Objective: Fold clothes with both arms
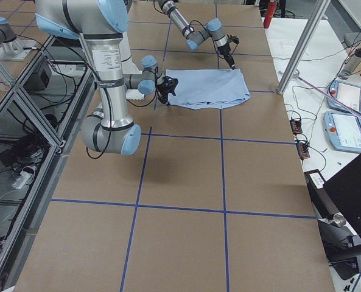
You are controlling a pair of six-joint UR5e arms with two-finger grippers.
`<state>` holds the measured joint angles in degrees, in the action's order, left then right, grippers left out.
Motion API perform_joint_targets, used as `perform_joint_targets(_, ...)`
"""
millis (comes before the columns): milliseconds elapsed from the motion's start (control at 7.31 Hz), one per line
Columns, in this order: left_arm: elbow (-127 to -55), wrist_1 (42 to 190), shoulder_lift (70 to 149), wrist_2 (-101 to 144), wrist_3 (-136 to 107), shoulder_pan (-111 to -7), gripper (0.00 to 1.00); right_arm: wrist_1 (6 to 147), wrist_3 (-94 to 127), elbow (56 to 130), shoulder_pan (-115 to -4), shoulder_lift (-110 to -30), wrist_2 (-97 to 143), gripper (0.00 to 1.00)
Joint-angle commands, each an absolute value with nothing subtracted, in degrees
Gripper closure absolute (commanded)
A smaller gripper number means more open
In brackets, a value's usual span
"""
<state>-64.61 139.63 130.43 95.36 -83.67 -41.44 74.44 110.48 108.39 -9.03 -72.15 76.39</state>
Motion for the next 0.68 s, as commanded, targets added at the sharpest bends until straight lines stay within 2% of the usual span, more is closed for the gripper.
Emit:
perform_joint_targets(0, -64.69, 139.57, 130.43, 95.36, -83.67, -41.13, 0.45, 74.44, 110.48, 108.28, -8.79, -72.33, 76.46, 1.0)
perform_joint_targets(547, -64.6, 139.66, 130.34, 95.27, -83.67, -40.96, 0.45, 74.53, 110.39, 108.72, -8.44, -71.98, 76.73, 1.0)
